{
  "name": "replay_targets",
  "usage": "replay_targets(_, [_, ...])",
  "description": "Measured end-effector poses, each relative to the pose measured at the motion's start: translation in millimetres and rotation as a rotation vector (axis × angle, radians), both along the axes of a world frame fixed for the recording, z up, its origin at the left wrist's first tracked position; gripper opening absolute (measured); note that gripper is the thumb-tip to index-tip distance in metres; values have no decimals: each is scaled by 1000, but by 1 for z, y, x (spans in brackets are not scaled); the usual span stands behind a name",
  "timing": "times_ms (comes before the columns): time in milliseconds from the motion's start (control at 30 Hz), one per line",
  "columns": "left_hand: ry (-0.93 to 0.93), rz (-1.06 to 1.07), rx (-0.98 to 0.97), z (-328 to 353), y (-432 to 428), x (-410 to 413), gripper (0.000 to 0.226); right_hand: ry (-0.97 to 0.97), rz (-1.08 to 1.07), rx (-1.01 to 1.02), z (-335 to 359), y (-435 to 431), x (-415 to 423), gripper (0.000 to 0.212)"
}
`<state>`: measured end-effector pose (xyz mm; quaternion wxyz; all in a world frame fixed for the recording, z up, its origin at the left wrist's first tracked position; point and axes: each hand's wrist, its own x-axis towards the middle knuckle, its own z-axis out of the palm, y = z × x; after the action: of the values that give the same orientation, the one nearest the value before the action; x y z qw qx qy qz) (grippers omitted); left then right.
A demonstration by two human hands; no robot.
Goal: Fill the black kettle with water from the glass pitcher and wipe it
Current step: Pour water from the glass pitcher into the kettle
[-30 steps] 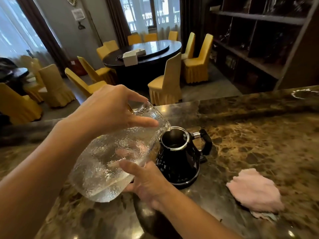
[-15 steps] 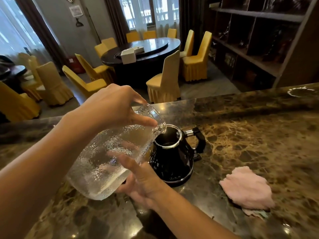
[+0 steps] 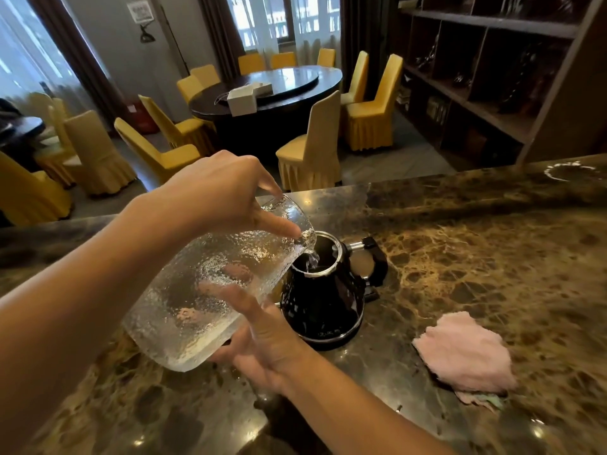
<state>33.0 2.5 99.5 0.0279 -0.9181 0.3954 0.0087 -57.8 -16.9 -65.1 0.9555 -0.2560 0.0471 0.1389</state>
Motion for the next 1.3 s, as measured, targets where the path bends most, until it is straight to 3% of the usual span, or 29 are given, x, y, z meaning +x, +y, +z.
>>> replay_targets(67, [-4, -10, 5, 0, -2, 1, 95, -21, 13, -20, 0, 1, 2, 113])
replay_targets(300, [6, -30, 13, -2, -4, 5, 100, -38, 6, -5, -7, 5, 7, 117])
replay_targets(733, [-23, -66, 22, 1, -4, 3, 98, -75, -10, 16, -2, 8, 5, 113])
replay_targets(1067, [-30, -66, 52, 7, -7, -2, 103, -29, 5, 26, 0, 7, 6, 125])
replay_targets(1300, [-65, -39, 62, 10, -6, -4, 101, -78, 13, 41, -4, 9, 10, 117])
